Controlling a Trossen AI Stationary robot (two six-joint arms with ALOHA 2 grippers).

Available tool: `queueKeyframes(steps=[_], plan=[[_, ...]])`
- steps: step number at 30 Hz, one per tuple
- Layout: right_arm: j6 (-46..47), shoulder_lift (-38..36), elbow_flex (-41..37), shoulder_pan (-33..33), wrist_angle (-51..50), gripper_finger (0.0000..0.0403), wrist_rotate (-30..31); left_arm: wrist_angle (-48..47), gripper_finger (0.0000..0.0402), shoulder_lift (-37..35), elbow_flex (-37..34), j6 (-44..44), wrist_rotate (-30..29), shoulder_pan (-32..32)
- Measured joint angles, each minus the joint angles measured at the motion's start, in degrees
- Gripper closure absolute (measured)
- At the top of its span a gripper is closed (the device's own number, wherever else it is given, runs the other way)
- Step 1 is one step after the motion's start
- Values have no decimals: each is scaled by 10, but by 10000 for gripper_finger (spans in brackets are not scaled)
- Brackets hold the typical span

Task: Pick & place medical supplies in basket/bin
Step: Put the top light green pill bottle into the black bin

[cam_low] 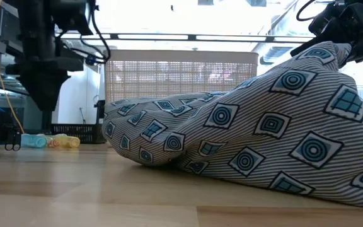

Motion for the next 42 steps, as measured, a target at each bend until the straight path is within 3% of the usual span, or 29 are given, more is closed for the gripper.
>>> queueKeyframes(steps=[10, 22, 42], plan=[[0, 0, 0, 0, 0, 94, 0, 10, 273, -18, 0, 35, 39, 131], [0, 0, 0, 0, 0, 94, 0, 27, 273, -17, 0, 13, 39, 222], [0, 0, 0, 0, 0, 94, 0, 69, 273, 92, 0, 13, 81, 290]])
